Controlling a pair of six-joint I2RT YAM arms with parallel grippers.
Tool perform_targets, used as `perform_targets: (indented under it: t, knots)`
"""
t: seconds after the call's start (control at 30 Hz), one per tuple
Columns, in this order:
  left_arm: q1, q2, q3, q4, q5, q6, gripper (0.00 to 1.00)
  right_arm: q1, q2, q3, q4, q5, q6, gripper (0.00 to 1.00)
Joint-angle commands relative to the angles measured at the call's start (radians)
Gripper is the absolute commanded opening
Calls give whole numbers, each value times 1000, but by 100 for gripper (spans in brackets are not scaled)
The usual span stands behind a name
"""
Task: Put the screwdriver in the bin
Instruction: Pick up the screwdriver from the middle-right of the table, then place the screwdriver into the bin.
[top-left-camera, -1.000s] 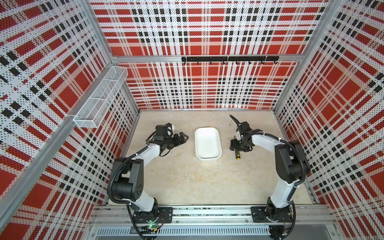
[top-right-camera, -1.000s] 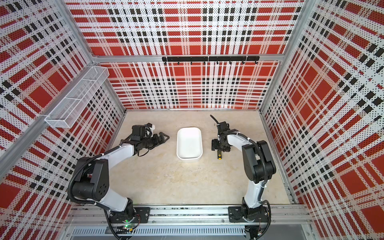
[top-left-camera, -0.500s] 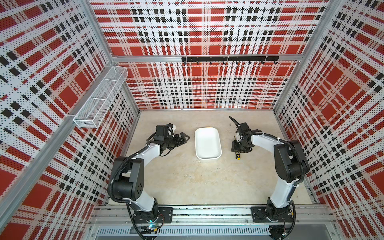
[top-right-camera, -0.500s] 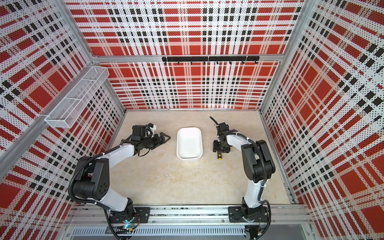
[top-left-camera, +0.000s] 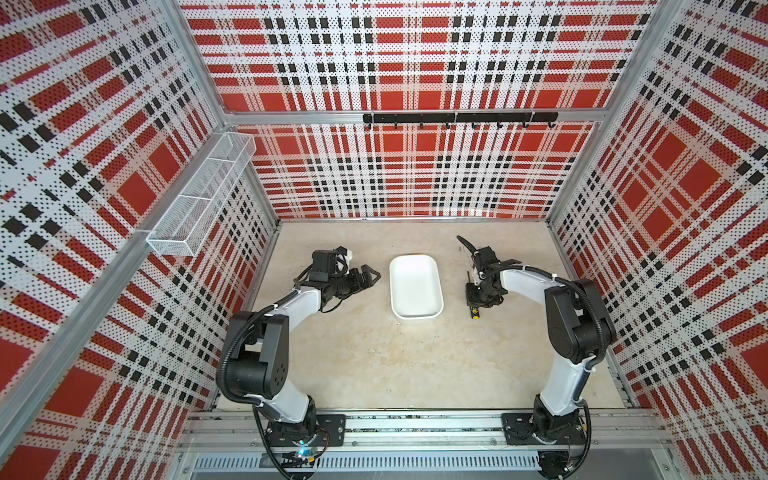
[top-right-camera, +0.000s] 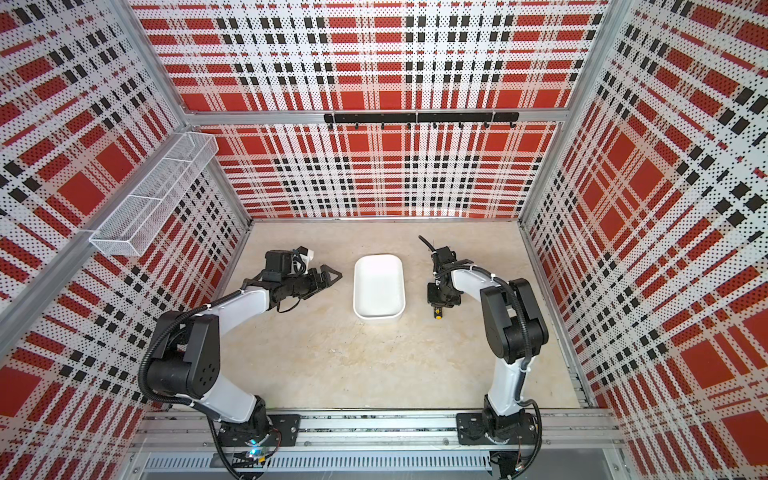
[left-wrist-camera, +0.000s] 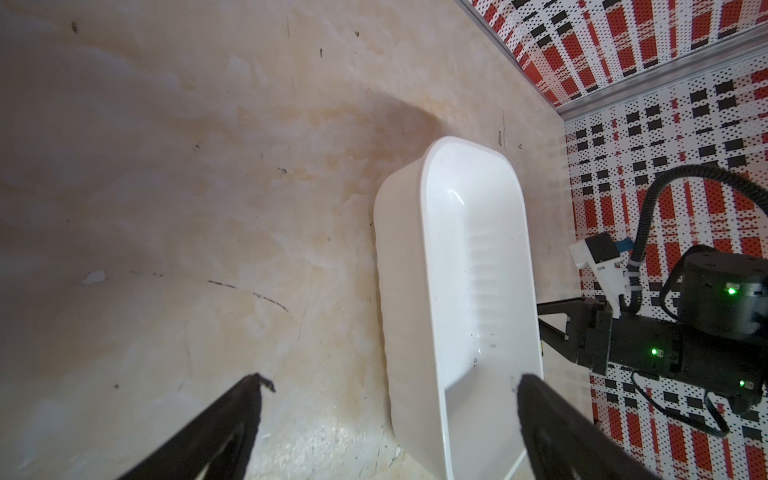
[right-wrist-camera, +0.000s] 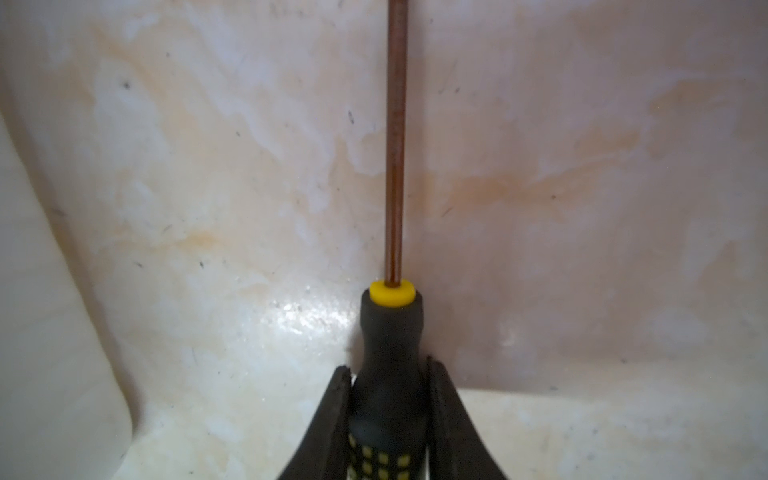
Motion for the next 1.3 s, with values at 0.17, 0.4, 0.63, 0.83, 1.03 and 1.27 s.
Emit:
perform_targets:
  t: [0.17,0.4,0.63,0.83,1.03,1.27]
  knots:
    - [-9,4,7,35,39,-1,98,10,-105,10,-33,-13,19,0]
    - [-10,7,1,61,60,-14,98,9,-281,30,-48,-84,61,0]
    - [-9,11,-1,70,63,-19,98,56,-434,34,10,-174,153,0]
    - [-9,22,2,78,68,-25,98,153,-466,107,17,-165,243,0]
    - [-10,21,2,89,79,-29,98,196,-425,114,78,-209,342,0]
    - [-9,20,2,97,93,-28,98,276,-277,157,84,-185,359,0]
